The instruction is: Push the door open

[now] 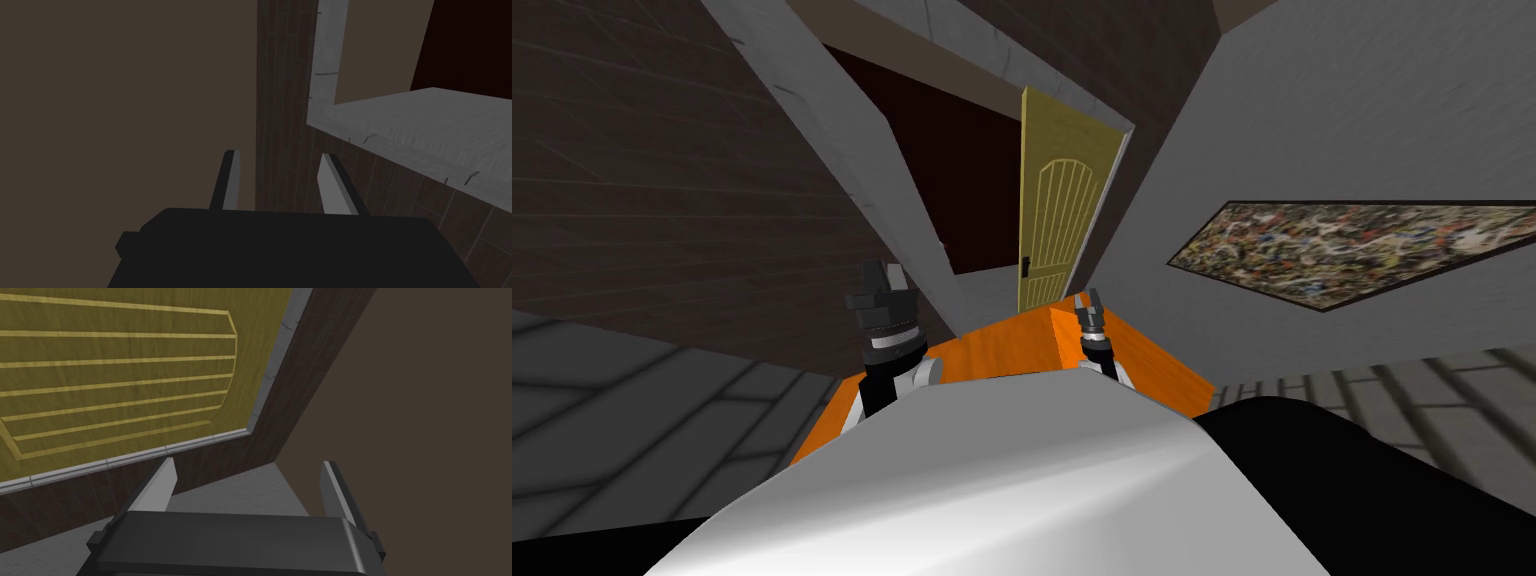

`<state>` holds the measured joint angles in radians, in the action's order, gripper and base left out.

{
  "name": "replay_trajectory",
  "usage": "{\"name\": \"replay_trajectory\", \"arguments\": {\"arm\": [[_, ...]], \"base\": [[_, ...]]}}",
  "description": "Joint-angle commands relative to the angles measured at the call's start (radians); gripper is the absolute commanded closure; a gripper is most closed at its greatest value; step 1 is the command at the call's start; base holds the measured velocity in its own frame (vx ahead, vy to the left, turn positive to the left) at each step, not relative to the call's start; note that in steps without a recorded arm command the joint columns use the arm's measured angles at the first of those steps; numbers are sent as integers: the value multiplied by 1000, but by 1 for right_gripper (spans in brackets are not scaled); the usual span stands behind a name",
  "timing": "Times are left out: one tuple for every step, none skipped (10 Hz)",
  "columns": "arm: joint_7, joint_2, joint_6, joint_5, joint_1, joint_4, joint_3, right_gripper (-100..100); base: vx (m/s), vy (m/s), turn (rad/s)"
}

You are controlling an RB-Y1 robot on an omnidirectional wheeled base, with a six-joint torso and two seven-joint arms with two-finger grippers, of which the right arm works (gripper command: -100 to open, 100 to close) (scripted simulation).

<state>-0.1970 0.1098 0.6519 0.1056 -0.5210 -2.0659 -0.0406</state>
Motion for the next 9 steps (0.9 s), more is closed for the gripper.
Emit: {"name": "replay_trajectory", "arguments": {"arm": [[-36, 17, 4, 20, 6, 30, -8, -100], [-59, 29, 10, 32, 9, 54, -14, -100], [-71, 35, 14, 38, 10, 67, -17, -100], [-96, 47, 21, 52, 13, 92, -23, -100], [-108, 54, 24, 58, 15, 105, -26, -100], [-133, 66, 31, 72, 18, 131, -32, -100], [-146, 73, 35, 79, 20, 145, -36, -100], [-173, 86, 42, 93, 23, 172, -42, -100], [-186, 92, 46, 100, 25, 186, -46, -100]], "base": [[161, 11, 35], [173, 3, 38], [163, 37, 31], [168, 44, 37], [150, 30, 27], [147, 16, 34], [147, 15, 34], [156, 17, 33], [151, 19, 33]]}}
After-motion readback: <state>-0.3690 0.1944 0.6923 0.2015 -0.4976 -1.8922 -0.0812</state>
